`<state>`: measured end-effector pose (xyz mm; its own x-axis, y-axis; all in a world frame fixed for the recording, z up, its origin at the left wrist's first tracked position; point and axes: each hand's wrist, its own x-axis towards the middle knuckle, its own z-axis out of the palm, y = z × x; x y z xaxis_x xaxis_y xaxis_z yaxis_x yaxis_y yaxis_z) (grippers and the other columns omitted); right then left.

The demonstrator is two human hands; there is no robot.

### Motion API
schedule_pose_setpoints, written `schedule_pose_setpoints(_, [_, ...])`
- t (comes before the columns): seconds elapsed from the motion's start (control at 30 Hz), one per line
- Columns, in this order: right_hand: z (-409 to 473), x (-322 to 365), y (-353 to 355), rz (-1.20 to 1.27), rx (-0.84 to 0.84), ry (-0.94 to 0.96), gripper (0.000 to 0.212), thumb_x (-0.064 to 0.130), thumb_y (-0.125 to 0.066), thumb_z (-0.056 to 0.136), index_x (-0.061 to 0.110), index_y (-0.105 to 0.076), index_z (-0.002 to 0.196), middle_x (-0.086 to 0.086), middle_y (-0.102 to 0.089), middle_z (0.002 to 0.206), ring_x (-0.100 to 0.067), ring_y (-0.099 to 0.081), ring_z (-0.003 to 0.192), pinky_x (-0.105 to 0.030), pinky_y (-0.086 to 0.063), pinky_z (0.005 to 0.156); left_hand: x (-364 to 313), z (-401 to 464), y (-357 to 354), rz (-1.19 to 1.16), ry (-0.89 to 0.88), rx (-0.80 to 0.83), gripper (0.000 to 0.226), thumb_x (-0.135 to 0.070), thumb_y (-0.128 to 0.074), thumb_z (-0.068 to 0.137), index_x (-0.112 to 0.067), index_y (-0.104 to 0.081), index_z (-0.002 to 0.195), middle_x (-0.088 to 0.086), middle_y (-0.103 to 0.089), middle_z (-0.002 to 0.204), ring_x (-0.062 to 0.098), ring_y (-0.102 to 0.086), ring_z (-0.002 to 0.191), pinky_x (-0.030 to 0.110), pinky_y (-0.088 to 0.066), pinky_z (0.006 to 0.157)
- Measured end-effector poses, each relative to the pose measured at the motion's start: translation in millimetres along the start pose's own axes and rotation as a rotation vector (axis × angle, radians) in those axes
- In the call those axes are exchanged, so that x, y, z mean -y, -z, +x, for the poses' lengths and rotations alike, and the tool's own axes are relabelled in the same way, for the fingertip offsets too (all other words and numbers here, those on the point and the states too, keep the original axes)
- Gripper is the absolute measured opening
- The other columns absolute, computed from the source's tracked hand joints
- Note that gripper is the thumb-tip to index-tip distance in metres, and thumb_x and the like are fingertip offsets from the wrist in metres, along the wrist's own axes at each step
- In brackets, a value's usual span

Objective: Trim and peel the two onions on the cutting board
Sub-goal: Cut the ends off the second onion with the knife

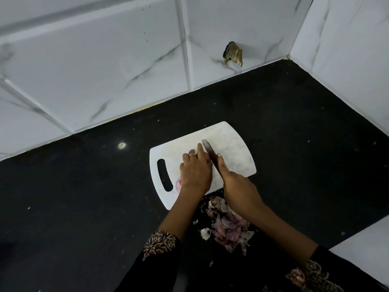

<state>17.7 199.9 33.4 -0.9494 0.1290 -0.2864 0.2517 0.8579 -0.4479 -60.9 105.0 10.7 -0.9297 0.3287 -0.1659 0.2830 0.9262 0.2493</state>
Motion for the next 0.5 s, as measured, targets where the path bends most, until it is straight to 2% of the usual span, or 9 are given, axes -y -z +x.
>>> schedule_pose_setpoints(0.07, [-0.8, 0.6, 1.2, 0.021, 0.002, 0.010, 0.082, 0.003, -0.040, 0.092, 0.027, 0.014, 0.149, 0.001, -0.046, 0.081, -0.015, -0.049, 0.071, -0.031, -0.037, 0.062, 0.5, 0.6, 4.8, -0.014, 0.023, 0.007, 0.055, -0.028, -0.031, 0.103, -0.007, -0.015, 0.150, 0.021, -0.030, 0.147, 0.037, -0.032, 0.131, 0.042, -0.038, 0.100])
schedule_pose_setpoints(0.13, [-0.5, 0.9, 1.9, 0.036, -0.003, 0.025, 0.082, 0.003, -0.040, 0.092, 0.028, 0.013, 0.150, 0.004, -0.042, 0.073, -0.016, -0.049, 0.069, -0.032, -0.038, 0.061, 1.5, 4.4, 9.9, -0.087, 0.031, 0.022, 0.046, -0.017, -0.034, 0.102, -0.001, -0.025, 0.144, 0.022, -0.030, 0.142, 0.039, -0.036, 0.125, 0.040, -0.041, 0.095])
schedule_pose_setpoints(0.2, [0.2, 1.1, 2.7, 0.043, 0.002, 0.025, 0.083, 0.003, -0.039, 0.091, 0.029, 0.013, 0.150, 0.005, -0.038, 0.068, -0.016, -0.047, 0.066, -0.033, -0.037, 0.060, 5.5, 8.1, 14.2, -0.180, 0.012, 0.068, 0.033, -0.006, -0.036, 0.099, 0.002, -0.040, 0.131, 0.020, -0.040, 0.131, 0.036, -0.042, 0.115, 0.035, -0.042, 0.085])
schedule_pose_setpoints(0.3, [0.8, 0.9, 4.1, 0.041, -0.007, 0.005, 0.085, 0.002, -0.039, 0.090, 0.032, 0.013, 0.149, 0.005, -0.037, 0.066, -0.016, -0.046, 0.063, -0.034, -0.038, 0.058, 11.2, 15.2, 20.6, -0.265, -0.012, 0.138, 0.023, -0.009, -0.040, 0.099, -0.002, -0.055, 0.114, 0.019, -0.052, 0.115, 0.033, -0.050, 0.109, 0.035, -0.044, 0.083])
schedule_pose_setpoints(0.4, [2.5, 0.2, 8.1, 0.026, -0.018, -0.007, 0.086, 0.000, -0.038, 0.089, 0.034, 0.013, 0.149, 0.005, -0.037, 0.065, -0.014, -0.043, 0.059, -0.033, -0.037, 0.056, 14.7, 18.2, 20.2, -0.412, 0.020, 0.067, 0.022, -0.012, -0.051, 0.094, -0.008, -0.060, 0.113, 0.015, -0.060, 0.112, 0.030, -0.055, 0.105, 0.027, -0.037, 0.078])
schedule_pose_setpoints(0.5, [4.8, -1.8, 9.5, 0.006, -0.007, -0.017, 0.086, -0.002, -0.038, 0.088, 0.030, 0.011, 0.150, 0.006, -0.036, 0.064, -0.011, -0.038, 0.055, -0.030, -0.032, 0.052, 14.2, 16.4, 17.7, -0.472, 0.017, 0.040, 0.019, -0.007, -0.053, 0.093, -0.004, -0.063, 0.109, 0.013, -0.067, 0.106, 0.026, -0.059, 0.097, 0.024, -0.038, 0.076])
